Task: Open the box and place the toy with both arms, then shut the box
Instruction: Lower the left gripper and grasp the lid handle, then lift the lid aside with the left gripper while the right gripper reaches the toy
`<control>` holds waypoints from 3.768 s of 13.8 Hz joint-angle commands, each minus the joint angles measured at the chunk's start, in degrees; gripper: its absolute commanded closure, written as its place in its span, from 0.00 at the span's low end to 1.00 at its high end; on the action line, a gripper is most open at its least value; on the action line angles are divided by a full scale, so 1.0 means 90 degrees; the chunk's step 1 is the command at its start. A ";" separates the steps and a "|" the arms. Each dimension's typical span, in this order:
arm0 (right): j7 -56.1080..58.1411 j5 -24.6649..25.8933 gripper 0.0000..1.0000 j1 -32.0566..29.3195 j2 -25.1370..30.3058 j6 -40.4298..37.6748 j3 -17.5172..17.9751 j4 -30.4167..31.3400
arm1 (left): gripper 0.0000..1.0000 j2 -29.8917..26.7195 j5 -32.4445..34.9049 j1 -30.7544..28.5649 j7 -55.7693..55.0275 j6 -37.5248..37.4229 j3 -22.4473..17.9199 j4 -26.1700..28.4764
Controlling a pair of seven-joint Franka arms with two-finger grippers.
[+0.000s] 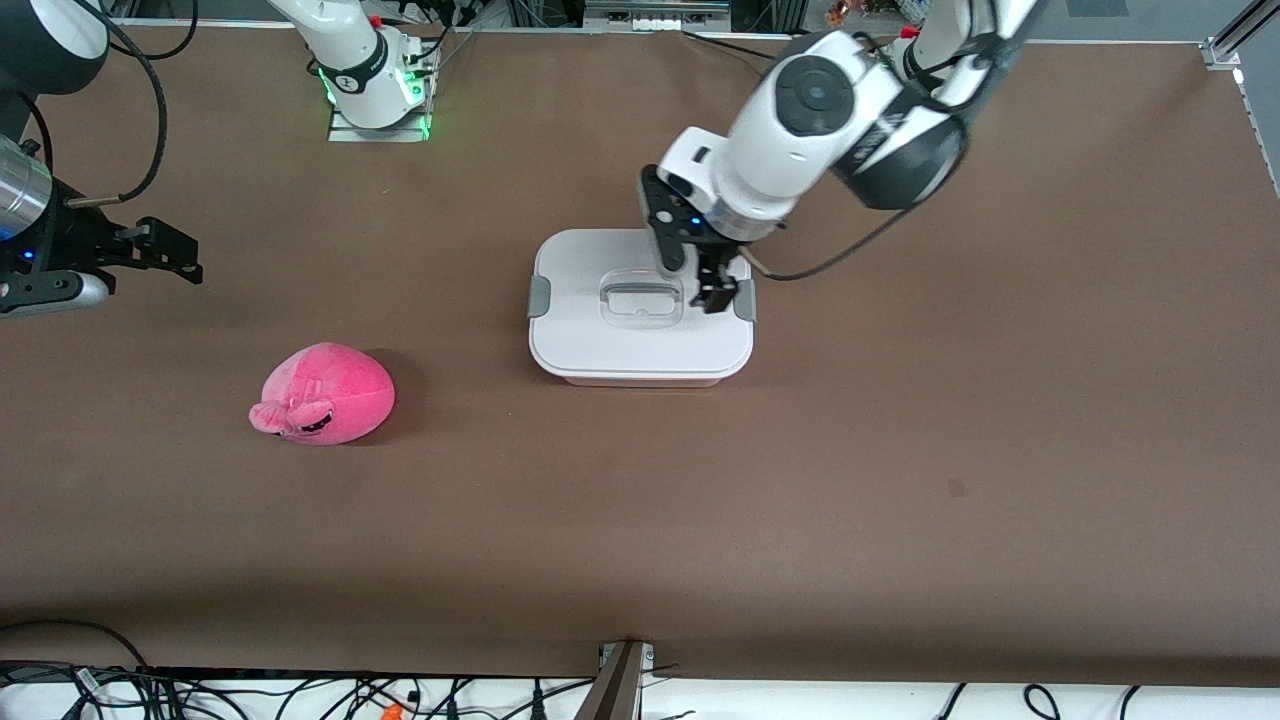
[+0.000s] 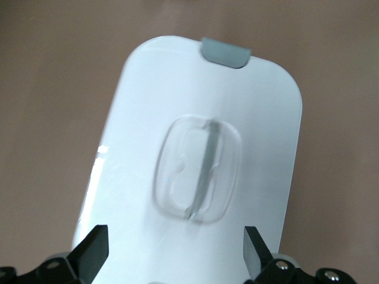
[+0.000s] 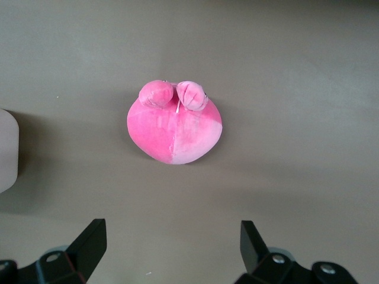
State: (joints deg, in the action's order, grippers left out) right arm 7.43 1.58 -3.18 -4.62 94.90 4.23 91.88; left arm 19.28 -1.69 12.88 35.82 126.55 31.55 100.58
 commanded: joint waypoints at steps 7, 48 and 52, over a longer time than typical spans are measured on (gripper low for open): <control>0.0053 0.0001 0.00 0.0001 -0.0033 -0.0124 -0.0011 -0.0141 | 0.00 0.0074 0.0392 0.0170 0.0005 0.2177 -0.0039 0.1383; 0.0024 -0.0527 0.01 0.0118 -0.2601 0.2453 0.0009 0.0493 | 1.00 -0.0404 0.0471 -0.3822 0.2571 -0.5007 -0.0049 -0.2414; 0.0131 -0.0488 0.85 0.0119 -0.2611 0.2562 -0.0001 0.0660 | 1.00 -0.0248 0.0608 -0.4058 0.2944 -0.5165 -0.0059 -0.2543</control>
State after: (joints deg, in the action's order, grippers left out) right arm 7.64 -2.10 -2.11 -28.93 117.48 4.29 96.69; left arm 14.95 2.00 -23.87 61.18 81.68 30.41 80.18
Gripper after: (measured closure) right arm 0.308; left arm 0.930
